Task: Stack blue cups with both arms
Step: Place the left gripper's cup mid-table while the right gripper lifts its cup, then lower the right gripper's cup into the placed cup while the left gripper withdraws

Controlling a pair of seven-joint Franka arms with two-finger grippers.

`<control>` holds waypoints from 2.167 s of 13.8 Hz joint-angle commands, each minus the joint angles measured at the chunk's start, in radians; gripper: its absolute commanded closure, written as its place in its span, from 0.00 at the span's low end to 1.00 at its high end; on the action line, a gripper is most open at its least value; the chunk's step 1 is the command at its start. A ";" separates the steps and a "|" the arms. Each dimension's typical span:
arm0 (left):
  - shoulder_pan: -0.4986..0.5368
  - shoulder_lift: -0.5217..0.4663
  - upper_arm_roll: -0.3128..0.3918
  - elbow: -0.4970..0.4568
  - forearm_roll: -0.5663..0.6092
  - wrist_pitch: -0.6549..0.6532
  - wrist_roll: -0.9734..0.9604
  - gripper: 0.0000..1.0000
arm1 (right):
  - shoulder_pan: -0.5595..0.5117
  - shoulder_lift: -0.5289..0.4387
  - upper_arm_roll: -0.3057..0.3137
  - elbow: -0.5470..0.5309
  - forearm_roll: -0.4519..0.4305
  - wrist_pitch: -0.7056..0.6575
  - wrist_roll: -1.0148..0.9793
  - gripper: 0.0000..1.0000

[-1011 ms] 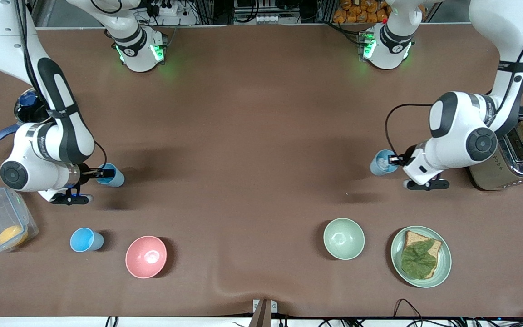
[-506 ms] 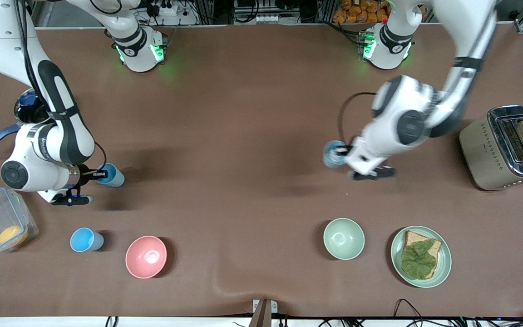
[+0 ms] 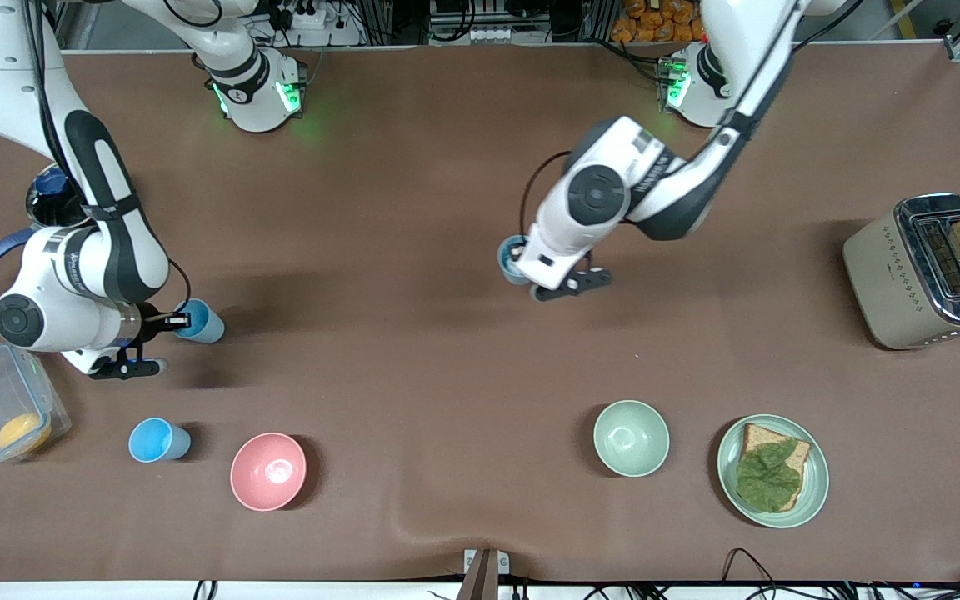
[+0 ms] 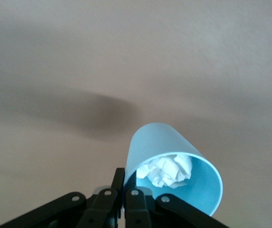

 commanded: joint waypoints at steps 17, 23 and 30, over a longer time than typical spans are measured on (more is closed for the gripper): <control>-0.136 -0.011 0.017 -0.038 0.017 0.114 -0.228 0.00 | 0.281 -0.399 0.114 -0.022 0.189 -0.472 0.661 1.00; 0.025 -0.330 0.017 -0.029 0.036 -0.207 -0.118 0.00 | 0.501 -0.404 0.117 -0.122 0.303 -0.325 0.965 1.00; 0.361 -0.451 0.019 -0.024 0.055 -0.311 0.351 0.00 | 0.656 -0.278 0.116 -0.134 0.356 -0.098 1.169 1.00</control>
